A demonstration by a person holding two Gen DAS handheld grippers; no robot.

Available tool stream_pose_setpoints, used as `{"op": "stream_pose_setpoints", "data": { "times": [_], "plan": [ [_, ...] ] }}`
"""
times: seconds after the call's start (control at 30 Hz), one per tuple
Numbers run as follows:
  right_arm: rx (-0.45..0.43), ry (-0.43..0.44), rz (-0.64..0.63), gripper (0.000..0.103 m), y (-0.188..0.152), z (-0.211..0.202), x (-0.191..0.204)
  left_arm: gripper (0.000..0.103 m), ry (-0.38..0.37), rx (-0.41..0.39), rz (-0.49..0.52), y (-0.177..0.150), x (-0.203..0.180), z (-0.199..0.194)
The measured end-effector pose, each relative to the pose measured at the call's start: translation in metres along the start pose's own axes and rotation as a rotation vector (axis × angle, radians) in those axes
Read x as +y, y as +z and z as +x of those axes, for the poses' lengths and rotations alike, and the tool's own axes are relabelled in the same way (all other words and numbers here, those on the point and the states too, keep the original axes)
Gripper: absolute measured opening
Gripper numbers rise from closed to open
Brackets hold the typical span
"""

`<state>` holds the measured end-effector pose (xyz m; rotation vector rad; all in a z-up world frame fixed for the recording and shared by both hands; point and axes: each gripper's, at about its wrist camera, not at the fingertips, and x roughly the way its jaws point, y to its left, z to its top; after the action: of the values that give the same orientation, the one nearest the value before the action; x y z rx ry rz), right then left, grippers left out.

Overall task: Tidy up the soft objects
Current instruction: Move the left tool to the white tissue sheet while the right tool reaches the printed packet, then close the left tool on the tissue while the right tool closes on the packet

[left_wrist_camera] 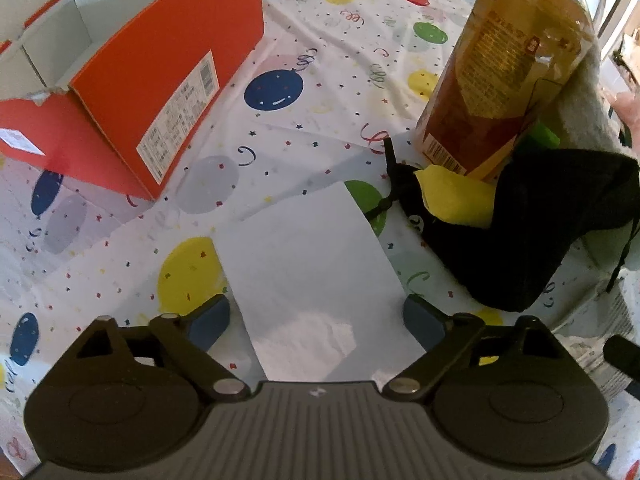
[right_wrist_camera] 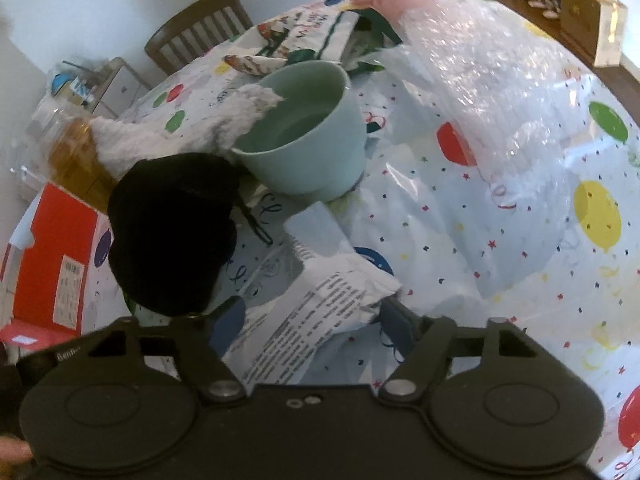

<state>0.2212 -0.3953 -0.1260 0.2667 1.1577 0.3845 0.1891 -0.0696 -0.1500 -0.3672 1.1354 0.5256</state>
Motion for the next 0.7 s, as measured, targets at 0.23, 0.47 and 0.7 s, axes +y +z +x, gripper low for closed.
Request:
{"op": "stream_pose_setpoints", "data": {
  "times": [0.23,0.47,0.7],
  "plan": [
    [-0.002,0.009,0.016,0.060,0.000,0.001,-0.004,0.050,0.002,-0.044,0.045,-0.001,-0.005,-0.008],
    [-0.030,0.014,-0.037,0.048,0.002,-0.003,0.002,0.021,-0.047,-0.059,0.094,-0.004,-0.010,-0.012],
    [-0.063,0.028,-0.083,0.033,0.001,-0.010,0.005,0.018,-0.087,-0.066,0.117,-0.006,-0.009,-0.014]
  ]
}}
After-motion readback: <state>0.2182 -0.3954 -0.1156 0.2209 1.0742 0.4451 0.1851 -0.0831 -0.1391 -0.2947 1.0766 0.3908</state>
